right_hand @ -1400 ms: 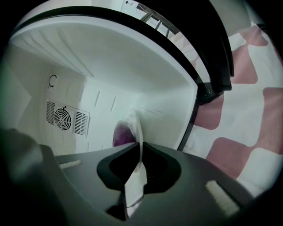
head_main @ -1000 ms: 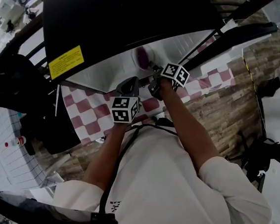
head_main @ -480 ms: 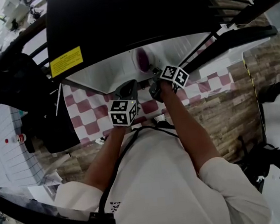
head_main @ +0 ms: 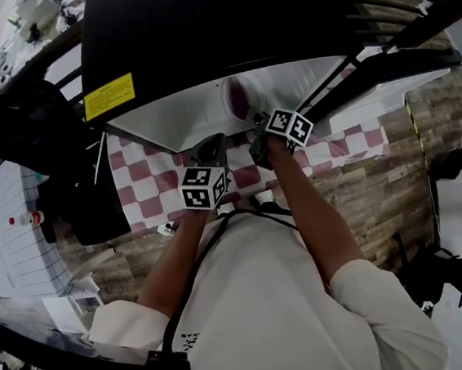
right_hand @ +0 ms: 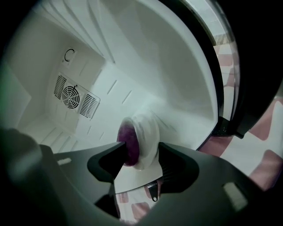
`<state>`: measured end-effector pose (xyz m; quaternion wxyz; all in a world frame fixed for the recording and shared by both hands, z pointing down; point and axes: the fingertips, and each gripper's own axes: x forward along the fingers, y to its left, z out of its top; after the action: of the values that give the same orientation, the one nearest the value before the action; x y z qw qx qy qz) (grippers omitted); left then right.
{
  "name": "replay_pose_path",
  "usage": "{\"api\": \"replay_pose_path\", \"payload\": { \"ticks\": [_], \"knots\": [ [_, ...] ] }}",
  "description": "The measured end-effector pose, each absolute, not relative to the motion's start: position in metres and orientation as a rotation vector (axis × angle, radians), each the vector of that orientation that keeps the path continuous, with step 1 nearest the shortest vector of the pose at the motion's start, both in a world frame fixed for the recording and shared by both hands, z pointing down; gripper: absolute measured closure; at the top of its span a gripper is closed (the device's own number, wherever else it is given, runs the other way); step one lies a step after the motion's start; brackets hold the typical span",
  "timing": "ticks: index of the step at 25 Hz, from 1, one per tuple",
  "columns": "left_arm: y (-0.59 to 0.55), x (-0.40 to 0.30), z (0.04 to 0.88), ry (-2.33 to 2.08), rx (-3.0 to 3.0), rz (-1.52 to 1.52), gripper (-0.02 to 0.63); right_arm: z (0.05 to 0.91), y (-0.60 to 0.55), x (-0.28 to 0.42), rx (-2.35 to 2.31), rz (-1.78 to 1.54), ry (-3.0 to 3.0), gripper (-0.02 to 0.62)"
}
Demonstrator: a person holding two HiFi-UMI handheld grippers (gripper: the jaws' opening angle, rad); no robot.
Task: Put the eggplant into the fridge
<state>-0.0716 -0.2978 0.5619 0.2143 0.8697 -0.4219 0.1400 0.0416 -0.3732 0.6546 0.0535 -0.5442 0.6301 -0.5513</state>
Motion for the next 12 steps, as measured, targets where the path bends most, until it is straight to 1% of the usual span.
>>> {"api": "replay_pose_path", "payload": {
  "ticks": [2, 5, 10, 12],
  "knots": [
    [-0.2973, -0.0713, 0.5611, -1.181, 2.407, 0.392, 0.603, 0.6544, -0.3738, 0.0434, -1.653, -1.676, 1.924, 0.373],
    [-0.297, -0.0707, 0.5607, -1.196, 2.4, 0.394, 0.603, 0.6534, -0.3738, 0.0434, -1.647, -1.674, 1.959, 0.348],
    [-0.2965, -0.0663, 0.5604, -1.212, 2.393, 0.396, 0.602, 0.6505, -0.3741, 0.0371, -1.612, -1.651, 2.086, 0.27],
    [-0.2963, -0.0645, 0.5604, -1.218, 2.39, 0.399, 0.603, 0.6487, -0.3741, 0.0347, -1.613, -1.638, 2.136, 0.252]
  ]
}}
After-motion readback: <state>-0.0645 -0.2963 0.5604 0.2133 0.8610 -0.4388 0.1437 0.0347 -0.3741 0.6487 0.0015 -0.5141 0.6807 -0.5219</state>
